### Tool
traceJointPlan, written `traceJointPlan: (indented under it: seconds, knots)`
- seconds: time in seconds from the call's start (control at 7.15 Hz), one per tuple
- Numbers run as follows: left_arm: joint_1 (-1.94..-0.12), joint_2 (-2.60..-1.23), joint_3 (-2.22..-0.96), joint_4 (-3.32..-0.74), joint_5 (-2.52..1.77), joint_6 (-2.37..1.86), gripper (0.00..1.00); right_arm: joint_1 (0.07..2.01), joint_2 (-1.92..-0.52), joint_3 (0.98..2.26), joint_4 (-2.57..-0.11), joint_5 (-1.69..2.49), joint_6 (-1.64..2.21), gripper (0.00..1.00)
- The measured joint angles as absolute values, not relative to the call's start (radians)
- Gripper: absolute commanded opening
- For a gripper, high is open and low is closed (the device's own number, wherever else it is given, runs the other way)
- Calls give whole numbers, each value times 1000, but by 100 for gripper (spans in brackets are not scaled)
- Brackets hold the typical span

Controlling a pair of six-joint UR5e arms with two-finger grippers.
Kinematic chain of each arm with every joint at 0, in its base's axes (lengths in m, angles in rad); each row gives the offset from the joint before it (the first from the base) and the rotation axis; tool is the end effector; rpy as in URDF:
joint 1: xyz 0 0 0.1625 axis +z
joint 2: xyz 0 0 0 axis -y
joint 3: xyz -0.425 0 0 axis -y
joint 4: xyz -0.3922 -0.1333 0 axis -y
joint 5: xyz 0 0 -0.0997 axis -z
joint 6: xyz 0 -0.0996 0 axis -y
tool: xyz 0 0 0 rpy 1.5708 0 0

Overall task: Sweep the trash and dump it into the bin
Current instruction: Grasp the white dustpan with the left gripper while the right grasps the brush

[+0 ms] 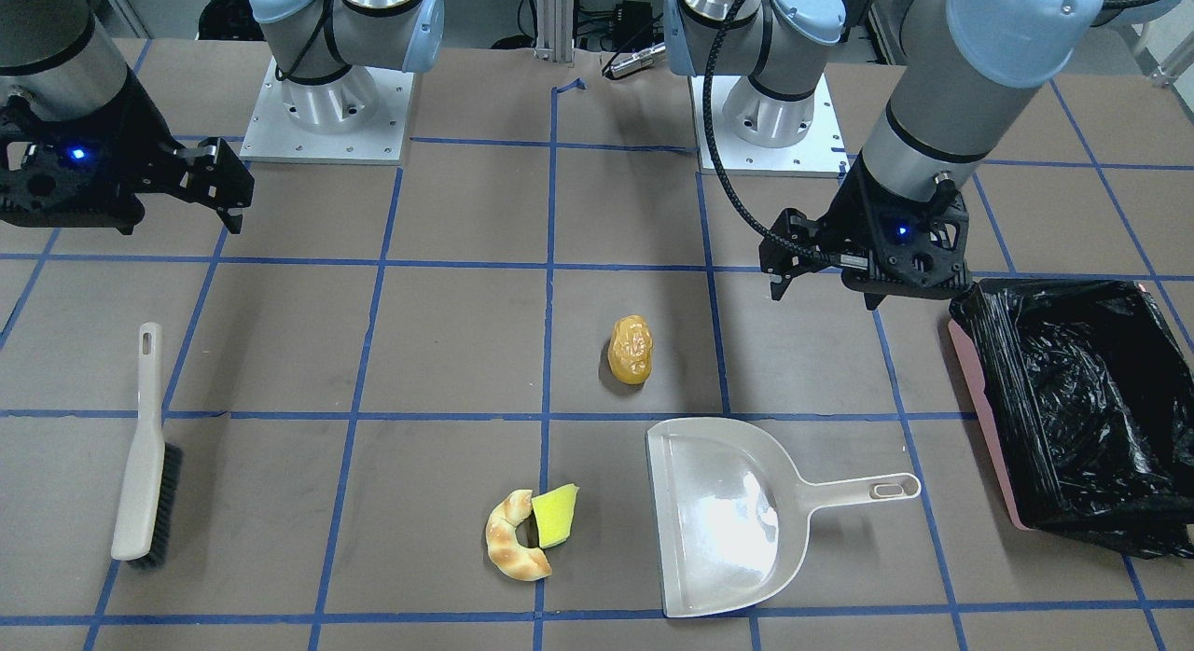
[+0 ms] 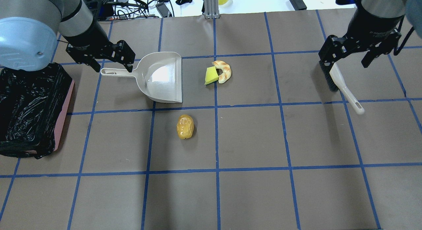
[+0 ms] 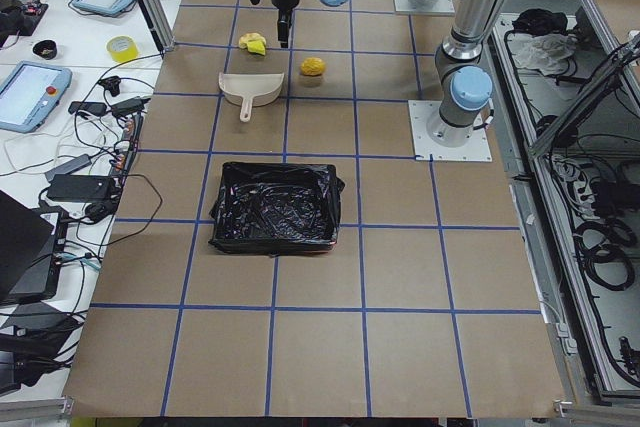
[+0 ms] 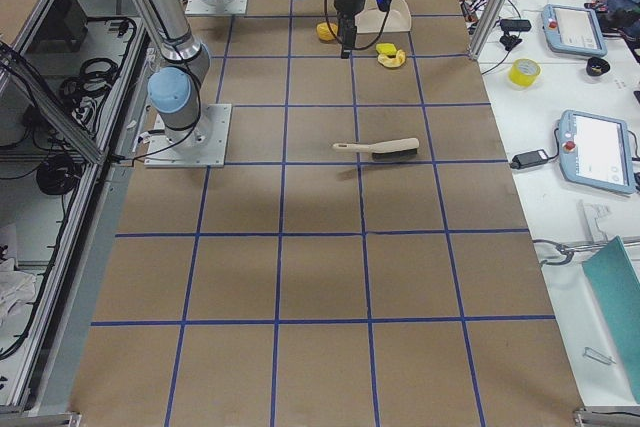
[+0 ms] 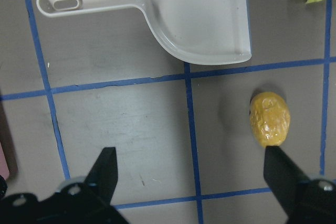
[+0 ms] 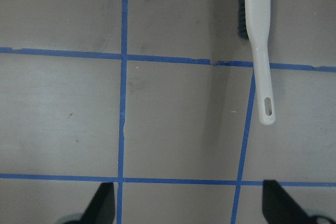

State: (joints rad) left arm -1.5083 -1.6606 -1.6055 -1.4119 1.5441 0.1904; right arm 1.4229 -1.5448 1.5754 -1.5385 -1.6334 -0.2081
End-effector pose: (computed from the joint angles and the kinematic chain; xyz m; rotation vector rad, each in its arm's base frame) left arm -0.1026 -0.5378 0.4410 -0.2000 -3.1125 0.0585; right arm 0.0525 -0.5096 0.4699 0.0960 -3.0876 -0.1128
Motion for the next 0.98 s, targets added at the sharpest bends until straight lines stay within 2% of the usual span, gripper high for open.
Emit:
traceJointPlan:
  seconds: [0.56, 0.98]
  knots:
    - [-1429, -1757, -1591, -1334, 1542, 673, 100, 1254, -1344, 1612, -1713, -1719, -421, 97]
    - [-1418, -1840, -1576, -1231, 1544, 1072, 100, 1203, -1297, 1843, -1993, -1756, -570, 97]
